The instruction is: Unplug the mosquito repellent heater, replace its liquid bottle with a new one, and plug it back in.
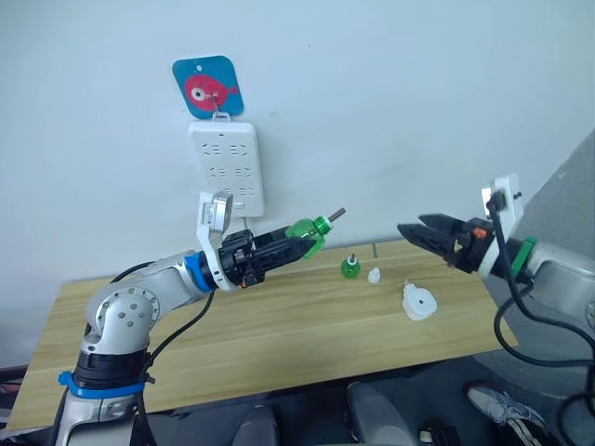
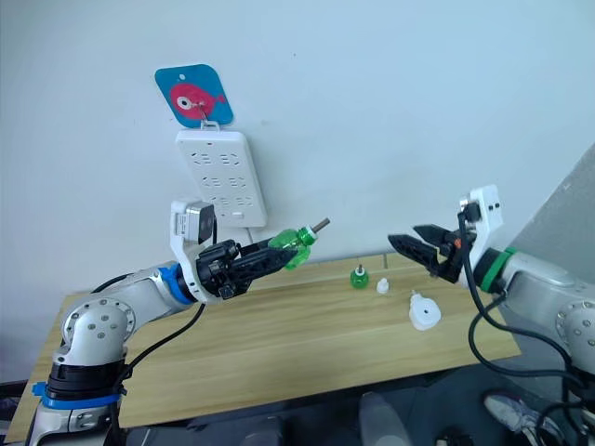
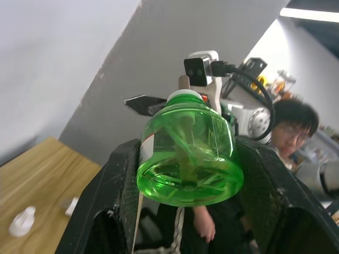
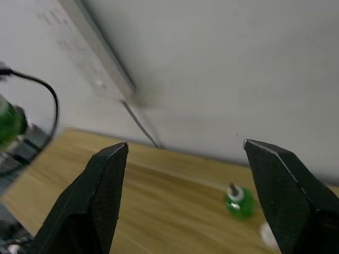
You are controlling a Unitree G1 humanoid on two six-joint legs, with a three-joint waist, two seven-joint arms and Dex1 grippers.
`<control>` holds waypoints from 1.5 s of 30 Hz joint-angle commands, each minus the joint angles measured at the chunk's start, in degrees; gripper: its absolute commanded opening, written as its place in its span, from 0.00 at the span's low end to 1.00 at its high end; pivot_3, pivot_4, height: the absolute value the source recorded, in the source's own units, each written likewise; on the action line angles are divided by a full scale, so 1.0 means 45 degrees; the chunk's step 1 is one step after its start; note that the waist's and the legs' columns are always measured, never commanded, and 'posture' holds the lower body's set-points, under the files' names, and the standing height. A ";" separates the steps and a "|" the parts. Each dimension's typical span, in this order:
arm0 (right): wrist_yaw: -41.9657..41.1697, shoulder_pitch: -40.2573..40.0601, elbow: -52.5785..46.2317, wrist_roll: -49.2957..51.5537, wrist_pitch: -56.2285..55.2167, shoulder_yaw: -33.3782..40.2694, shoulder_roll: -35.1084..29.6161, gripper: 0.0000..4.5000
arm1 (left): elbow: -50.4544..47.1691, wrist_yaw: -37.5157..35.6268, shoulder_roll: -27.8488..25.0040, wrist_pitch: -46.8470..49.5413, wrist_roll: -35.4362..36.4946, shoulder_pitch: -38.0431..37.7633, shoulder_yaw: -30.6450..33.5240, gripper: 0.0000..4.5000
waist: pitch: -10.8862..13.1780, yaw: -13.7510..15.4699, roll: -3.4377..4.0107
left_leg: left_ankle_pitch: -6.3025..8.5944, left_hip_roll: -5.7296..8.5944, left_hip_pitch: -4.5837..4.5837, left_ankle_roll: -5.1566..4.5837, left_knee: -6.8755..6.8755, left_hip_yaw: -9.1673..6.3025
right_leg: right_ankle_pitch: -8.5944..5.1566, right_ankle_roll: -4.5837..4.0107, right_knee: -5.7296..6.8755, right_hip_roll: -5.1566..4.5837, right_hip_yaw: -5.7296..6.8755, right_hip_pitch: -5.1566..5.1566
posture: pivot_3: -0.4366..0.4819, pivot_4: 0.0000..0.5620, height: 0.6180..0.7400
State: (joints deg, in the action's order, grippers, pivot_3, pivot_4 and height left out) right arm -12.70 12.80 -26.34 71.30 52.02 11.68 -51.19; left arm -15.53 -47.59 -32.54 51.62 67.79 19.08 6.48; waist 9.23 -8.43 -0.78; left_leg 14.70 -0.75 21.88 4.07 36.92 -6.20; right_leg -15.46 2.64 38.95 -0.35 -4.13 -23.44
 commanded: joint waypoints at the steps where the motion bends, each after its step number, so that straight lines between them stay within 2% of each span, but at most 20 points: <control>1: -0.0443 -0.0629 -0.0754 -0.1295 0.0053 0.0303 -0.0662 0.85 | -0.0684 -0.1213 -0.0408 -0.0675 -0.0900 -0.0219 -0.0287 0.50 | 0.0008 0.0015 -0.0006 | 0.0000 0.0000 -0.0002 0.0000 0.0001 0.0003 | -0.0001 0.0000 0.0000 0.0000 -0.0002 0.0000 | 0.26 0.29 0.83; 4: -0.0265 -0.1043 -0.0909 -0.2037 0.0584 0.0144 -0.1123 1.00 | -0.0926 -0.1897 -0.0627 -0.1089 -0.1605 -0.0401 -0.0628 0.50 | 0.0051 0.0079 -0.0024 | 0.0001 0.0000 0.0001 0.0001 0.0004 0.0006 | -0.0003 0.0002 -0.0002 -0.0001 -0.0006 0.0000 | 0.26 0.31 0.83; 8: 0.0068 -0.0922 -0.0671 -0.3712 0.1628 -0.0965 -0.1848 1.00 | -0.0984 -0.2726 -0.0880 -0.1988 -0.2892 -0.0638 -0.1104 0.50 | 0.0195 0.0089 -0.0046 | 0.0001 0.0000 -0.0001 0.0001 0.0005 0.0015 | -0.0004 0.0001 -0.0006 -0.0002 -0.0014 0.0001 | 0.25 0.35 0.83; 14: -0.0241 0.0777 0.0284 -0.5326 0.3484 -0.3032 -0.1829 1.00 | -0.0879 -0.4085 -0.1299 -0.3591 -0.4781 -0.1052 -0.1869 0.50 | 0.0563 0.0089 -0.0052 | 0.0001 -0.0005 -0.0001 0.0001 0.0007 0.0026 | -0.0005 -0.0001 -0.0006 -0.0002 -0.0025 -0.0004 | 0.26 0.39 0.83; 19: -0.0442 0.1332 0.0492 -0.6035 0.4333 -0.3275 -0.1404 1.00 | -0.0736 -0.4398 -0.1243 -0.4000 -0.5208 -0.1133 -0.1954 0.50 | 0.0712 0.0134 -0.0056 | 0.0004 -0.0006 0.0033 -0.0003 0.0004 0.0012 | -0.0004 0.0000 -0.0006 -0.0005 -0.0012 -0.0028 | 0.26 0.39 0.83; 20: -0.0822 0.1814 0.1073 -0.6657 0.4165 -0.4193 -0.1315 1.00 | -0.0530 -0.4441 -0.1251 -0.4435 -0.5600 -0.1406 -0.1957 0.50 | 0.0729 0.0141 -0.0065 | 0.0006 -0.0005 0.0036 -0.0006 0.0004 0.0012 | -0.0004 0.0000 -0.0008 -0.0008 -0.0011 -0.0028 | 0.29 0.44 0.83; 23: -0.1584 0.2949 0.2457 -0.8004 0.3926 -0.5998 -0.0958 1.00 | -0.0232 -0.4499 -0.1263 -0.5278 -0.6316 -0.2054 -0.1882 0.50 | 0.0968 0.0077 -0.0096 | 0.0010 -0.0006 0.0003 -0.0009 0.0007 0.0036 | -0.0004 0.0003 -0.0019 -0.0013 -0.0027 -0.0008 | 0.30 0.47 0.83; 27: -0.2515 0.3788 0.3548 -0.9093 0.3849 -0.7067 -0.0588 1.00 | -0.0211 -0.4578 -0.1246 -0.5906 -0.6731 -0.2632 -0.1857 0.50 | 0.1241 0.0148 -0.0096 | 0.0010 -0.0013 0.0019 -0.0009 0.0007 0.0030 | -0.0003 0.0002 0.0001 -0.0007 -0.0025 -0.0033 | 0.32 0.50 0.83; 33: -0.3582 0.4702 0.5088 -1.0803 0.3191 -0.8339 0.0045 1.00 | -0.0350 -0.4323 -0.1061 -0.6322 -0.6963 -0.3118 -0.1866 0.50 | 0.1366 0.0428 -0.0074 | 0.0012 -0.0006 0.0190 -0.0011 0.0014 -0.0001 | 0.0040 -0.0059 0.0007 -0.0030 0.0012 -0.0173 | 0.35 0.52 0.83; 40: -0.4568 0.5170 0.6048 -1.2176 0.2800 -0.8761 0.0435 1.00 | -0.0757 -0.3960 -0.0919 -0.6278 -0.6929 -0.3396 -0.1889 0.50 | 0.1470 0.0526 -0.0071 | 0.0015 0.0005 0.0197 -0.0016 0.0020 -0.0005 | 0.0039 -0.0057 0.0005 -0.0044 0.0018 -0.0174 | 0.36 0.53 0.83; 45: -0.4919 0.5156 0.6246 -1.2459 0.3551 -0.8531 0.0727 1.00 | -0.0989 -0.3735 -0.0776 -0.6202 -0.6892 -0.3506 -0.1937 0.50 | 0.1509 0.0531 -0.0080 | 0.0014 0.0004 0.0196 -0.0015 0.0020 -0.0006 | 0.0040 -0.0057 0.0007 -0.0043 0.0018 -0.0174 | 0.37 0.53 0.83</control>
State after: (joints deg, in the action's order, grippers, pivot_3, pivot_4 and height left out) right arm -33.99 35.48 2.45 16.32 67.09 -27.72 -47.77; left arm -17.80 -64.44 -36.22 24.16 36.30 3.90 -2.50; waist 16.02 -6.04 -1.14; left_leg 14.76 -0.74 22.76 4.00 37.01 -6.23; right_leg -15.28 2.38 38.99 -0.54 -4.04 -24.22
